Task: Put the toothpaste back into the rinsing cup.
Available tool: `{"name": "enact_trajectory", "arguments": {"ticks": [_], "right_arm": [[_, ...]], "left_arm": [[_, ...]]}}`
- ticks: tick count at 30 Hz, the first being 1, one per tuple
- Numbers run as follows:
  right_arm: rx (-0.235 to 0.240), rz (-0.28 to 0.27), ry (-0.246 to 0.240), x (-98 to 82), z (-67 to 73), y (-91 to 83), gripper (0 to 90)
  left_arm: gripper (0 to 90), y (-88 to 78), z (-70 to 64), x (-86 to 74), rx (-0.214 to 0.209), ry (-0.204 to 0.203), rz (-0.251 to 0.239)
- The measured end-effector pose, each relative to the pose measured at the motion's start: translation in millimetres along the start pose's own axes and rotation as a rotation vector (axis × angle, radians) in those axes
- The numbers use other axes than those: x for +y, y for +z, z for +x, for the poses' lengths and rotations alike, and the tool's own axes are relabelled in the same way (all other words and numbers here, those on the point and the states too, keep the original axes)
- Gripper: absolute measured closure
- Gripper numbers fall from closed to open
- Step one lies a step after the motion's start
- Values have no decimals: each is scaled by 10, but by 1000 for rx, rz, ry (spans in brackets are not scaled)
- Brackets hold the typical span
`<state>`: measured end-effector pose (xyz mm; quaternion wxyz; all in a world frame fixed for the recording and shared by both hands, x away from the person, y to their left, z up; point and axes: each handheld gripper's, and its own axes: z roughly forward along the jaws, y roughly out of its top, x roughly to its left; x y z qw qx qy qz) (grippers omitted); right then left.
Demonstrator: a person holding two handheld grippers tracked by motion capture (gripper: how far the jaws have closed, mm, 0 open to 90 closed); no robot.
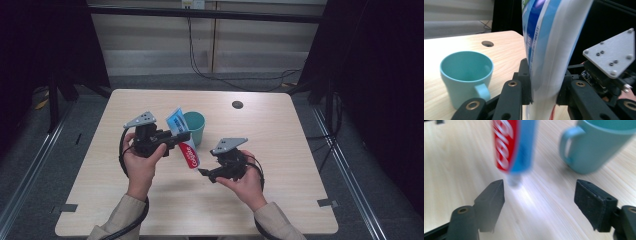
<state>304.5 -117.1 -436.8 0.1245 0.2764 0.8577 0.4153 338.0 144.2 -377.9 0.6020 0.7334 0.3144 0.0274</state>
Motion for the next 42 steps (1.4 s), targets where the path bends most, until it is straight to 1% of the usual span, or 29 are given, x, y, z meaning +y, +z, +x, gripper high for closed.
{"name": "enact_trajectory", "arguments": {"ticks": [1, 2, 3, 4, 5, 6, 7, 8, 9, 11, 13, 14, 17, 18, 19, 20, 21, 22, 23, 25, 26, 28, 29, 34, 39, 42], "right_arm": [[-11, 5, 5, -31, -18, -8, 213], [-11, 5, 5, -31, -18, -8, 213], [-33, 28, 20, -125, -68, -26, 186], [-35, 29, 26, -155, -82, -32, 185], [-35, 29, 26, -155, -82, -32, 185], [-45, 40, 26, -239, -105, -44, 164], [-45, 40, 26, -239, -105, -44, 164], [-52, 47, 24, -276, -113, -45, 150], [-47, 60, 29, -351, -130, -46, 147], [-52, 75, 22, -428, -133, -48, 146], [-55, 81, 18, -498, -134, -53, 142], [-55, 81, 18, -498, -134, -53, 142], [-59, 106, 11, -631, -140, -67, 139], [-59, 106, 11, -631, -140, -67, 139], [-61, 111, 15, -700, -143, -79, 138], [-61, 111, 15, -700, -143, -79, 138], [-56, 117, 18, -763, -157, -97, 139], [-56, 117, 18, -763, -157, -97, 139], [-58, 119, 25, -815, -164, -117, 139], [-54, 117, 26, -834, -168, -123, 138], [-63, 114, 33, -884, -171, -145, 139], [-62, 113, 33, -905, -169, -152, 139], [-60, 119, 33, -944, -163, -164, 139], [-67, 111, 32, -1017, -144, -177, 139], [-70, 106, 41, -1048, -157, -191, 136], [-73, 99, 53, -1070, -165, -200, 135]], "left_arm": [[724, -6, 2, 5, 4, -2, -2], [724, -6, 2, 5, 4, -2, -2], [724, -18, 13, 17, 11, 2, 2], [724, -18, 13, 17, 11, 2, 2], [724, -21, 19, 21, 15, 1, -1], [724, -33, 33, 28, 22, 4, 3], [724, -33, 33, 28, 22, 4, 3], [724, -41, 41, 32, 21, 5, 5], [724, -51, 49, 40, 25, 3, 5], [724, -68, 56, 50, 32, 7, 4], [723, -86, 68, 63, 38, 0, -2], [724, -86, 68, 63, 38, 0, -2], [723, -111, 84, 90, 50, 9, -2], [723, -117, 88, 99, 52, 10, -1], [723, -132, 99, 123, 57, 10, -5], [723, -132, 99, 123, 57, 10, -5], [722, -138, 111, 146, 64, 9, -13], [723, -138, 111, 146, 64, 9, -13], [722, -138, 121, 169, 70, 6, -15], [722, -140, 130, 182, 72, 8, -15], [722, -143, 135, 194, 75, 14, -12], [722, -139, 134, 212, 80, 12, -18], [722, -136, 147, 236, 80, 11, -16], [721, -133, 165, 295, 98, 16, -21], [721, -109, 179, 348, 102, 23, -23], [721, -96, 182, 371, 104, 19, -25]]}}
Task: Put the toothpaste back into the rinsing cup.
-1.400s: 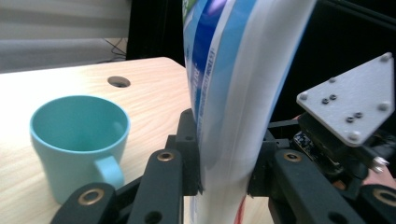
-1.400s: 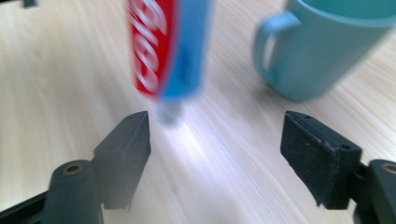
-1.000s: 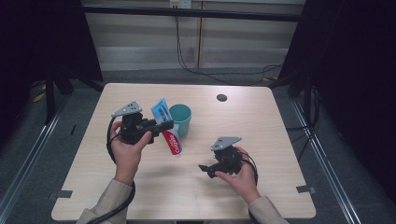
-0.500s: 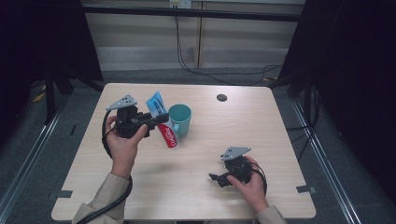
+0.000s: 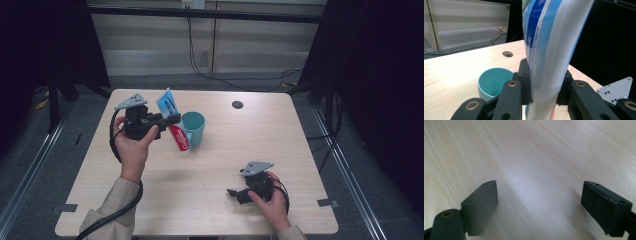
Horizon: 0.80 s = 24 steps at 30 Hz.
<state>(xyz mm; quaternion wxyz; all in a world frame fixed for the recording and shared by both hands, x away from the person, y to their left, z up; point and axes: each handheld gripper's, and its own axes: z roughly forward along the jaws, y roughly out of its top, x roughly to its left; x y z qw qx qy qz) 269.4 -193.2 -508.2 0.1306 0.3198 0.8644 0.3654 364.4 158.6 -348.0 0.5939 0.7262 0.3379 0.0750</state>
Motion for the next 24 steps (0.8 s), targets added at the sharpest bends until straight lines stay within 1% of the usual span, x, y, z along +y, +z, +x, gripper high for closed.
{"name": "enact_trajectory", "arguments": {"ticks": [1, 4, 7, 10, 14, 15, 16, 18, 19, 20, 21, 24], "right_arm": [[-2, -8, 3, -14, 1, -3, 137], [2, -18, 5, -30, -8, -2, 137], [7, -16, 9, -30, -13, 0, 137], [8, -15, 11, -30, -14, 0, 136], [10, -14, 12, -29, -21, 3, 133], [11, -14, 12, -29, -21, 3, 133], [10, -15, 12, -29, -21, 3, 133], [10, -15, 12, -29, -21, 3, 133], [10, -15, 14, -29, -20, 3, 133], [10, -15, 14, -29, -20, 3, 133], [10, -15, 14, -29, -20, 3, 133], [10, -15, 14, -29, -20, 3, 133]], "left_arm": [[721, 10, 7, 27, 1, 7, 3], [721, 29, 15, 71, 5, 10, 4], [721, 46, 13, 106, 7, 6, -4], [720, 58, 24, 137, 13, 5, 0], [719, 78, 42, 206, 23, 12, 8], [719, 84, 42, 219, 31, 9, 8], [719, 85, 46, 236, 34, 17, 8], [719, 87, 49, 250, 35, 20, 9], [719, 94, 47, 272, 35, 15, -2], [719, 94, 47, 272, 35, 15, -2], [719, 96, 54, 293, 39, 22, 0], [719, 100, 60, 314, 43, 24, 0]]}}
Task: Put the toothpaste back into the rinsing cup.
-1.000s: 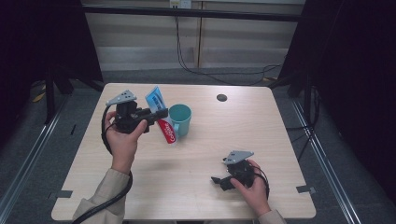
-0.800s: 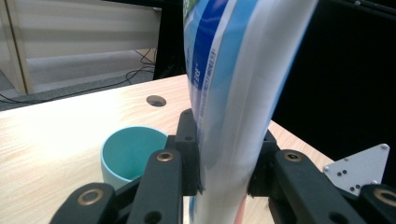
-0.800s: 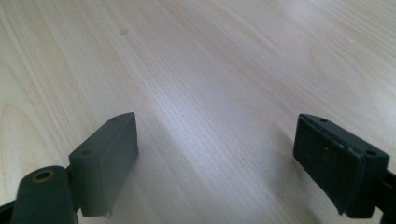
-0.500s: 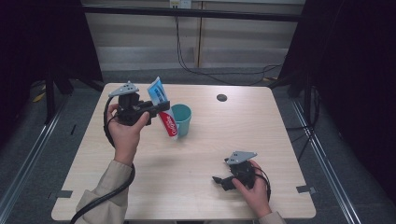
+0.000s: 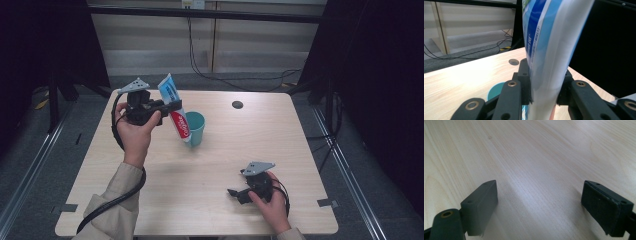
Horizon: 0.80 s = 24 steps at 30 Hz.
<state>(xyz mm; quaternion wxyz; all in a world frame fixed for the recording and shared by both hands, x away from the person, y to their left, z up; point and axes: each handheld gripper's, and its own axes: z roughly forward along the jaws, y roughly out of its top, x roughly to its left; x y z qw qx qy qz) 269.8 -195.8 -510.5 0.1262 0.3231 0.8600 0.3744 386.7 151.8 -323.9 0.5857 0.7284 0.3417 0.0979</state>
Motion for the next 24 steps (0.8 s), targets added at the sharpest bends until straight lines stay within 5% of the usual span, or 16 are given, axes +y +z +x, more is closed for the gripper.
{"name": "enact_trajectory", "arguments": {"ticks": [24], "right_arm": [[-1, -2, -4, 0, -3, 1, 132]], "left_arm": [[717, 191, 116, 160, 32, -12, -25]]}}
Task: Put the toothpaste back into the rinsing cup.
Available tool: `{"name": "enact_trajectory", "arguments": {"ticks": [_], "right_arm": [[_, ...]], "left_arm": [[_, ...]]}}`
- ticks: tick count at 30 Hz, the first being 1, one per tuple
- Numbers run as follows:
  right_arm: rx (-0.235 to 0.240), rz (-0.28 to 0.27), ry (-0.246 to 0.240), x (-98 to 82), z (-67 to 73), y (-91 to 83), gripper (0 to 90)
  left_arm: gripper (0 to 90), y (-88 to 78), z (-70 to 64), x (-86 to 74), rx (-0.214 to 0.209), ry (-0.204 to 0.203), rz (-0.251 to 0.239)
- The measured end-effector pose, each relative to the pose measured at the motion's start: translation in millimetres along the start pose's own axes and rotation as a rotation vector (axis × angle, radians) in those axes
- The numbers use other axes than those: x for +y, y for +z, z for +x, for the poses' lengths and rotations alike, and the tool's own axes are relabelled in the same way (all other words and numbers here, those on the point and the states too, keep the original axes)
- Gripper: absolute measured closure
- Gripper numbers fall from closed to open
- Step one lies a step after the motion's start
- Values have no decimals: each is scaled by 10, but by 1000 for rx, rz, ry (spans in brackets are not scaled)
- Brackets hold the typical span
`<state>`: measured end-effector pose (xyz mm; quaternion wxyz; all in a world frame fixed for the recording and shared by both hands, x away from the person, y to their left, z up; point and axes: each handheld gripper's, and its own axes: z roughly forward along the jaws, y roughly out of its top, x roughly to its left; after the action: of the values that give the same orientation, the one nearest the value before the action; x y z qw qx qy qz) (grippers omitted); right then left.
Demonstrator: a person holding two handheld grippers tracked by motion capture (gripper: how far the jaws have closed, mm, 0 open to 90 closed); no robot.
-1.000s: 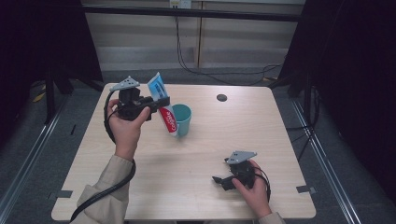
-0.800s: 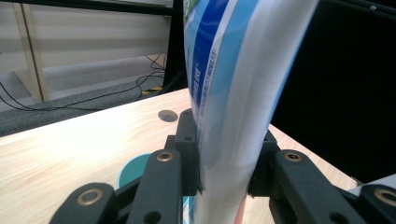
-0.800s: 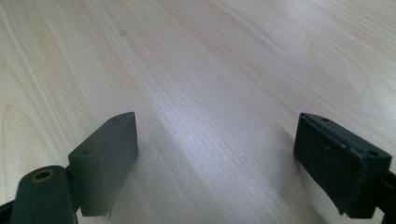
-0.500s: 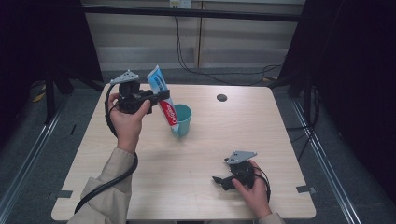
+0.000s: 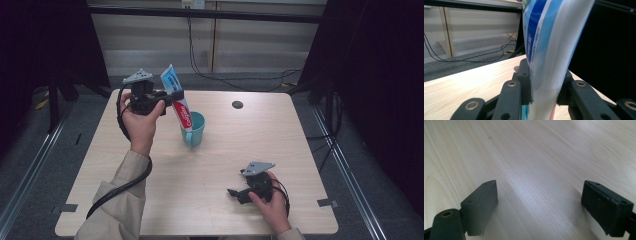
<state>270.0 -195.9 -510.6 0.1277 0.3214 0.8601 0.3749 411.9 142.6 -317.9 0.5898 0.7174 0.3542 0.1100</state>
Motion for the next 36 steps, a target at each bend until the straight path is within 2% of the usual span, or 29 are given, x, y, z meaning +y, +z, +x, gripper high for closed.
{"name": "enact_trajectory", "arguments": {"ticks": [5, 12, 17, 20, 29, 36], "right_arm": [[-1, -1, 1, 0, 0, 0, 133], [-1, -1, 2, 0, 0, 0, 132], [-1, -1, 2, 0, 0, 0, 133], [-1, -1, 2, 1, 0, 0, 133], [-1, -1, 3, 1, 0, 0, 132], [-1, -1, 3, 1, 0, 0, 132]], "left_arm": [[717, 40, 17, 30, 5, -9, -16], [717, 107, 55, 61, 10, -22, -13], [717, 169, 59, 62, 15, -18, -8], [716, 211, 69, 59, 23, -28, -18], [716, 298, 129, 81, 41, -8, -11], [715, 337, 148, 79, 50, -12, -19]]}}
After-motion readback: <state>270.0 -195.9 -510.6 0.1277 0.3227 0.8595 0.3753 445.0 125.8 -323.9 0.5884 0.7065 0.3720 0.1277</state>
